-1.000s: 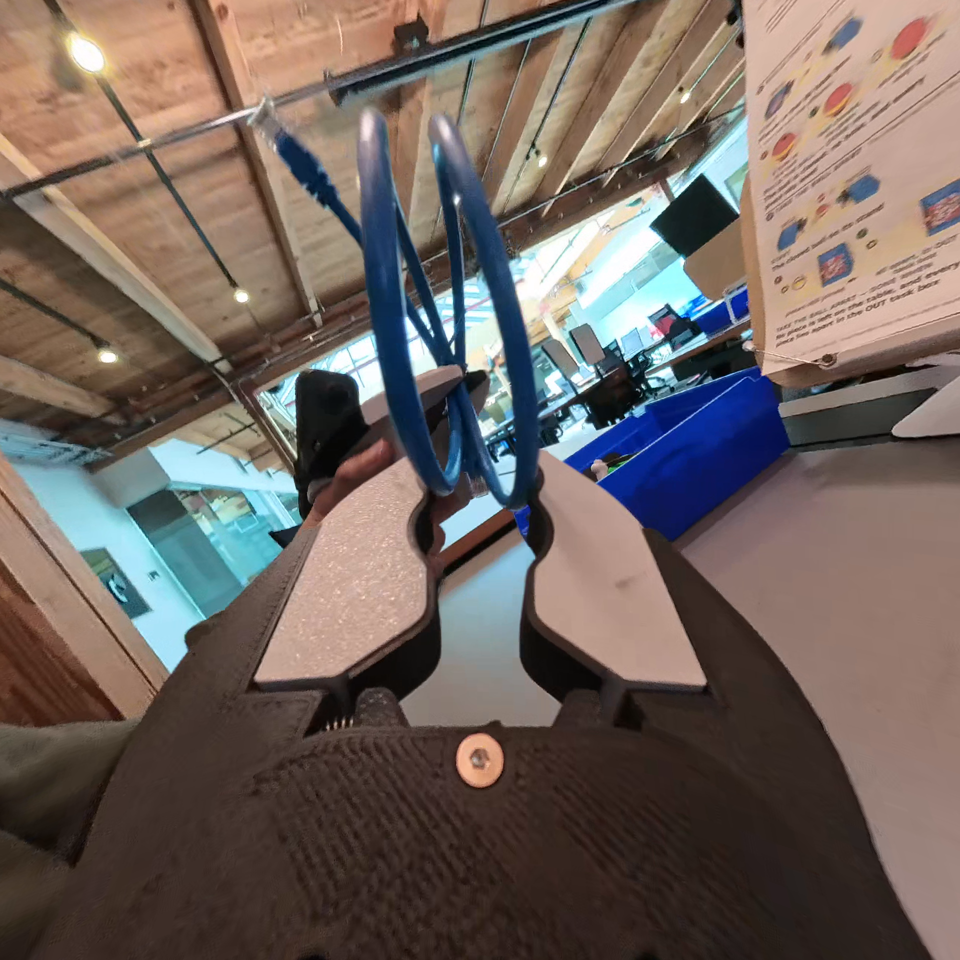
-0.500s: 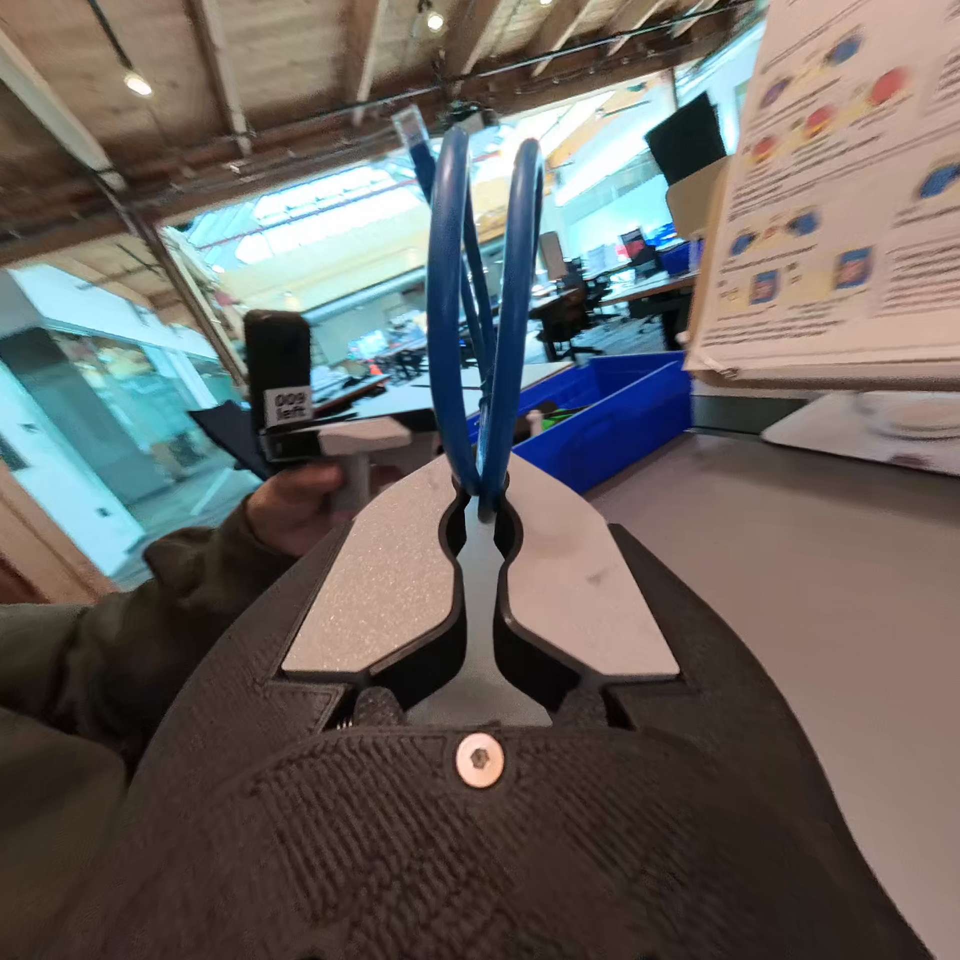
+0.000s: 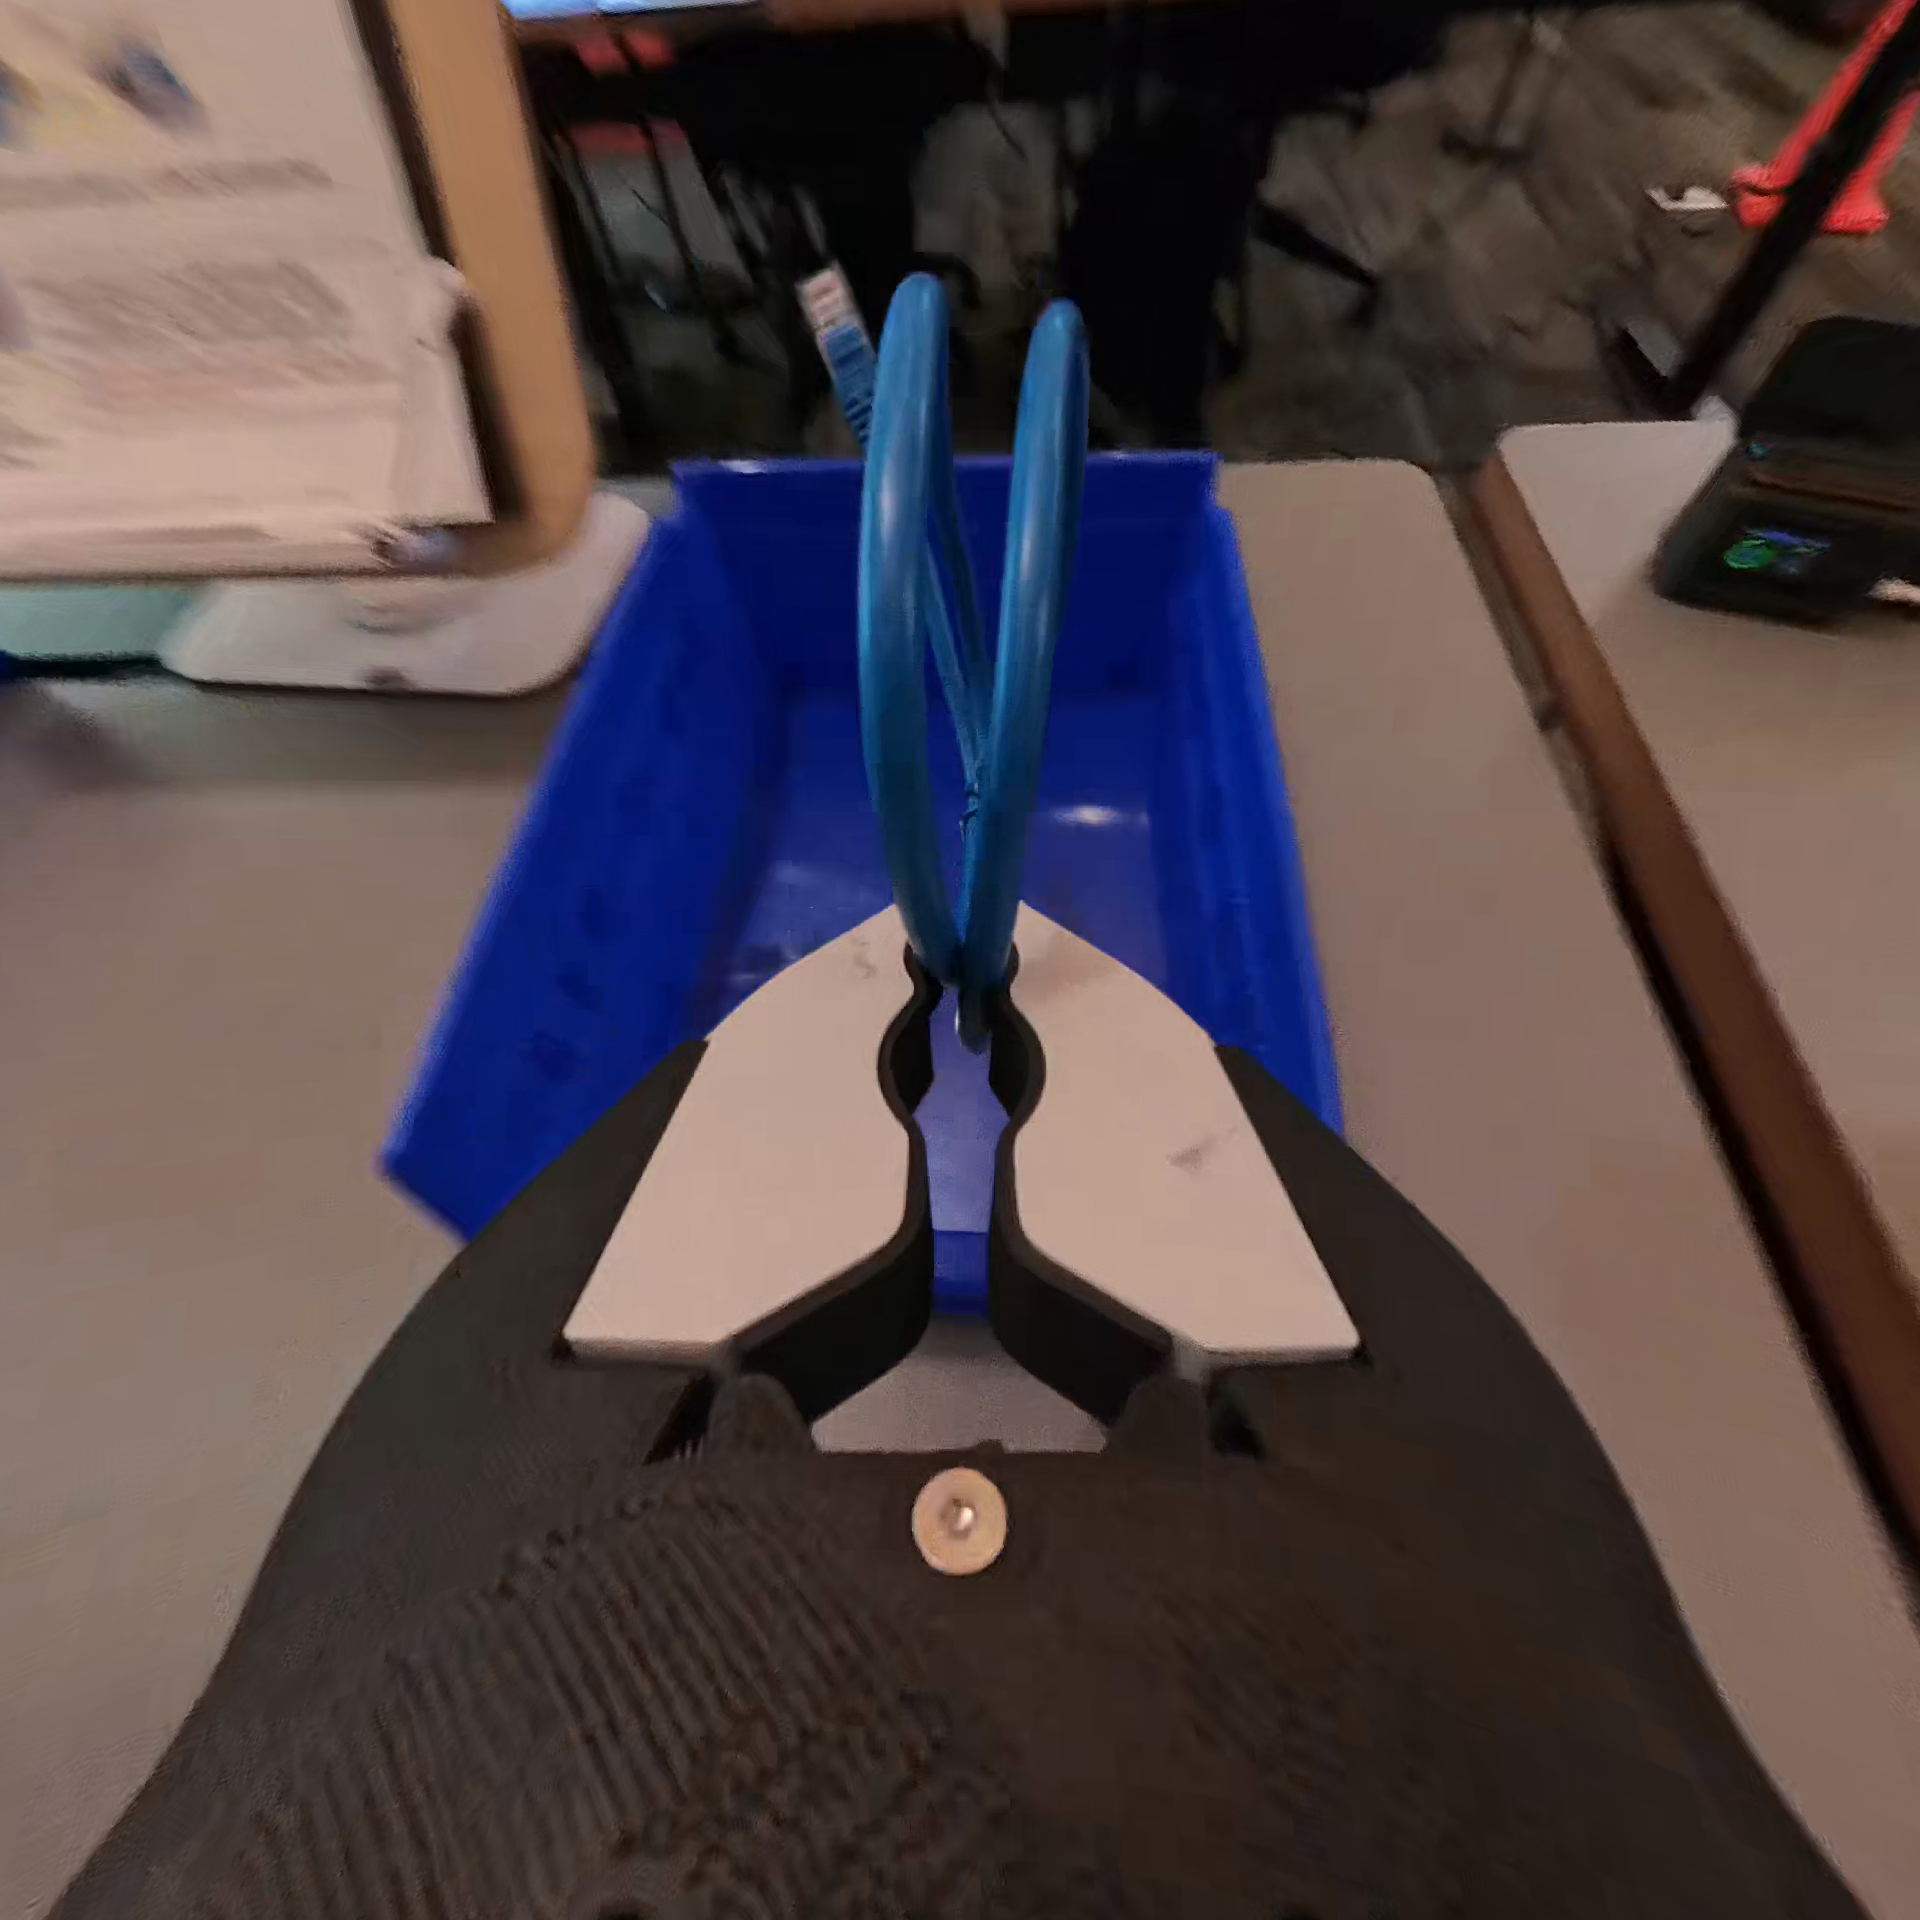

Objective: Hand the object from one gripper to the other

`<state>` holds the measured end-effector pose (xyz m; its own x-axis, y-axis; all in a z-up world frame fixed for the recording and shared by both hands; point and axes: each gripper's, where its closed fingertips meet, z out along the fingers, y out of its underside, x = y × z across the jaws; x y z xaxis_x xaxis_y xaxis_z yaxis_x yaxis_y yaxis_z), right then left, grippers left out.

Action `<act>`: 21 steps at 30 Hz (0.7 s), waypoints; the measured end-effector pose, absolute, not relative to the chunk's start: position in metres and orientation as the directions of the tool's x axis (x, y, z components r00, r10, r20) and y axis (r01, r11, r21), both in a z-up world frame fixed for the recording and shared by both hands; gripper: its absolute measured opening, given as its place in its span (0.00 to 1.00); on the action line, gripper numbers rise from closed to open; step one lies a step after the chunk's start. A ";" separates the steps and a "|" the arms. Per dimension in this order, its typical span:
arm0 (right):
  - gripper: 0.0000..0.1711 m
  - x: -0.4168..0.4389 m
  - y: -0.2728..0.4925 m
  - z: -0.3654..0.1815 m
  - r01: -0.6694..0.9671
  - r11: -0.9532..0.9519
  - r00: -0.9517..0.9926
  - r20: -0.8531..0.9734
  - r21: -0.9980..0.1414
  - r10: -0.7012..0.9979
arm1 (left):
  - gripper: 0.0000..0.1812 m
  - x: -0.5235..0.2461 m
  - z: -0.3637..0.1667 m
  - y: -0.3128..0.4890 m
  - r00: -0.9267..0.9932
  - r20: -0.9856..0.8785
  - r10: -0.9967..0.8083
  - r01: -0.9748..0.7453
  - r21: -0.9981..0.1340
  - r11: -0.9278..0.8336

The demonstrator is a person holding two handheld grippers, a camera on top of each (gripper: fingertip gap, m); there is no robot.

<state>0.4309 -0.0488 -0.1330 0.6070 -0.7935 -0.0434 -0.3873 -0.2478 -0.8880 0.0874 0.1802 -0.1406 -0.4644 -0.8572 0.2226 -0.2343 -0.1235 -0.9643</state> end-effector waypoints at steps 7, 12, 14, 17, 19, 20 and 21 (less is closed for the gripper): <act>0.03 0.466 -0.042 -0.164 -0.313 -0.558 0.518 0.354 -0.769 -0.779 | 0.12 0.083 -0.134 0.197 -0.460 0.253 -0.851 -0.208 -0.963 -0.174; 0.04 0.460 -0.021 -0.199 -0.292 -0.700 0.557 0.479 -0.652 -0.678 | 0.12 0.078 -0.138 0.207 -0.447 0.231 -0.864 -0.213 -0.966 -0.149; 0.04 0.452 -0.012 -0.213 -0.297 -0.714 0.608 0.450 -0.635 -0.653 | 0.12 0.076 -0.141 0.215 -0.423 0.209 -0.882 -0.217 -0.968 -0.125; 0.07 0.443 -0.002 -0.216 -0.297 -0.643 0.652 0.342 -0.707 -0.677 | 0.13 0.073 -0.142 0.231 -0.373 0.190 -0.908 -0.217 -0.969 -0.114; 0.17 0.433 0.004 -0.216 -0.336 -0.561 0.692 0.206 -0.757 -0.692 | 0.14 0.072 -0.145 0.245 -0.329 0.181 -0.927 -0.223 -0.969 -0.110; 0.24 0.428 0.005 -0.212 -0.350 -0.512 0.700 0.145 -0.784 -0.700 | 0.14 0.071 -0.147 0.252 -0.303 0.177 -0.936 -0.231 -0.967 -0.108; 0.28 0.424 0.006 -0.206 -0.354 -0.460 0.701 0.094 -0.814 -0.707 | 0.15 0.071 -0.149 0.259 -0.278 0.171 -0.945 -0.240 -0.965 -0.104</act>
